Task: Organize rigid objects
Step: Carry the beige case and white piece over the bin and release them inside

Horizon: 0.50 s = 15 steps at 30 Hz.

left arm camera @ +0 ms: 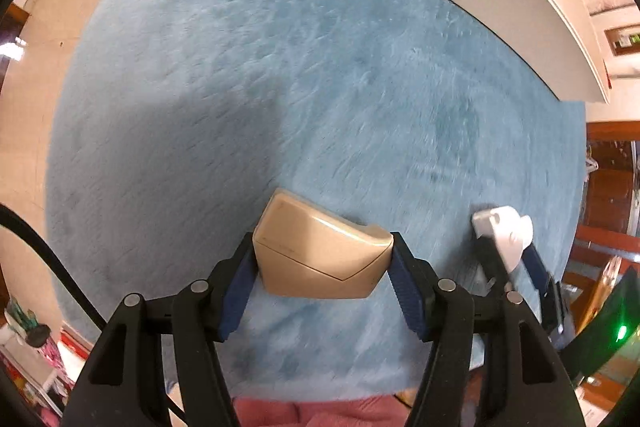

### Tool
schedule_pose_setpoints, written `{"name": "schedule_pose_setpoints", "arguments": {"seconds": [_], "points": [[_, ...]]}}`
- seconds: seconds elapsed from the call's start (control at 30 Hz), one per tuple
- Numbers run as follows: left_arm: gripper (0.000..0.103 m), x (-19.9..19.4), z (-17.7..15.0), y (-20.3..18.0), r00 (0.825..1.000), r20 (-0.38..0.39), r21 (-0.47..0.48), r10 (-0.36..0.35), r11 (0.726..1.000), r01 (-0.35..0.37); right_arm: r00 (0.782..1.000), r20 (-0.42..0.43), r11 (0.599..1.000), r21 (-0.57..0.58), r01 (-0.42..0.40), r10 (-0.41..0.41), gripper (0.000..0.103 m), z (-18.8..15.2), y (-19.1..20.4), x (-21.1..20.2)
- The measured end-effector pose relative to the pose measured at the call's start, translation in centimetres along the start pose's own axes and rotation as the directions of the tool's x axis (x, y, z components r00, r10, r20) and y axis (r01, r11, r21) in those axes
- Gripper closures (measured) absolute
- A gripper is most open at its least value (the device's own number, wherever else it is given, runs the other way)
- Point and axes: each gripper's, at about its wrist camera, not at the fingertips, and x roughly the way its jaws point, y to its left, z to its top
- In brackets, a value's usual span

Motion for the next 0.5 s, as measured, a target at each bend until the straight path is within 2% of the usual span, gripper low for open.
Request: {"name": "schedule_pose_setpoints", "arguments": {"seconds": [0.17, 0.33, 0.43, 0.5], "points": [[0.037, -3.4, -1.4, 1.4, 0.998, 0.052, 0.065, 0.025, 0.998, -0.028, 1.000, 0.021, 0.999, 0.046, 0.012, -0.013, 0.023, -0.3, 0.5, -2.2], [0.037, -7.7, -2.1, 1.3, 0.992, 0.126, 0.152, 0.011, 0.988, -0.030, 0.993, 0.110, 0.999, 0.039, 0.025, -0.029, 0.023, 0.9, 1.6, -6.0], [0.037, -10.0, -0.2, -0.4, 0.986, 0.166, 0.197, -0.002, 0.980, -0.032, 0.983, 0.176, 0.999, 0.005, 0.051, -0.051, 0.023, 2.1, 2.6, -8.0], [0.037, -11.2, 0.7, -1.9, 0.981, 0.195, 0.226, -0.007, 0.973, -0.038, 0.968, 0.237, 0.995, -0.032, 0.091, -0.081, 0.023, 2.9, 3.4, -9.6]]}}
